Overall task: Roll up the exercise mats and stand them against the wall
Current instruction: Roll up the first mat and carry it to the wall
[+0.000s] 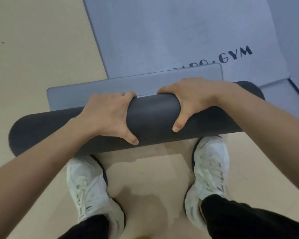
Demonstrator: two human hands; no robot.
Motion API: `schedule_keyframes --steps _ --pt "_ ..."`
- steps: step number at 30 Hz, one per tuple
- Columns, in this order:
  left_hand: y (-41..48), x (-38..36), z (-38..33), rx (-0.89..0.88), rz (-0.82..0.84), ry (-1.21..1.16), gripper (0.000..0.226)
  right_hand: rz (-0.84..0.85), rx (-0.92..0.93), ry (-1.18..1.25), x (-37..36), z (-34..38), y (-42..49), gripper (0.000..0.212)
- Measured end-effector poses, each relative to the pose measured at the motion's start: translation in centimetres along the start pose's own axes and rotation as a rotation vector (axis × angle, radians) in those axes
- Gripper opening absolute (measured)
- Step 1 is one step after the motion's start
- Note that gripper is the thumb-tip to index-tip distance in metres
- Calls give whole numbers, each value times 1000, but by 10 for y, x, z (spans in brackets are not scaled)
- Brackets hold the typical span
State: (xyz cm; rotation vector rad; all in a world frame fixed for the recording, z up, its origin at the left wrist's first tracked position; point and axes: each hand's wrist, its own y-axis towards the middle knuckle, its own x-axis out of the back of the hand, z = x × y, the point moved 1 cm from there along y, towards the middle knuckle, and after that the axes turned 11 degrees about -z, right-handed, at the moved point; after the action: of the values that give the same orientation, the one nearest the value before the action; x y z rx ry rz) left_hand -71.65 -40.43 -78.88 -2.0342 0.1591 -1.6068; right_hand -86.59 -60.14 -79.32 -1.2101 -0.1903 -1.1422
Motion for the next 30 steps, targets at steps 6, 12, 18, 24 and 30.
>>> schedule_keyframes --steps 6,12,18,24,30 --pt "15 1 -2 17 195 -168 118 131 -48 233 -9 -10 9 90" --pt "0 -12 3 -35 48 -171 133 123 -57 294 -11 -19 13 91" --pt "-25 -36 -28 59 -345 -102 97 98 -83 289 -9 -19 13 92" --pt "-6 -32 -22 83 -354 -76 85 -185 -144 122 -9 -23 -3 106" --pt "38 -11 6 129 -161 -216 80 -922 -46 -94 -62 5 -29 73"
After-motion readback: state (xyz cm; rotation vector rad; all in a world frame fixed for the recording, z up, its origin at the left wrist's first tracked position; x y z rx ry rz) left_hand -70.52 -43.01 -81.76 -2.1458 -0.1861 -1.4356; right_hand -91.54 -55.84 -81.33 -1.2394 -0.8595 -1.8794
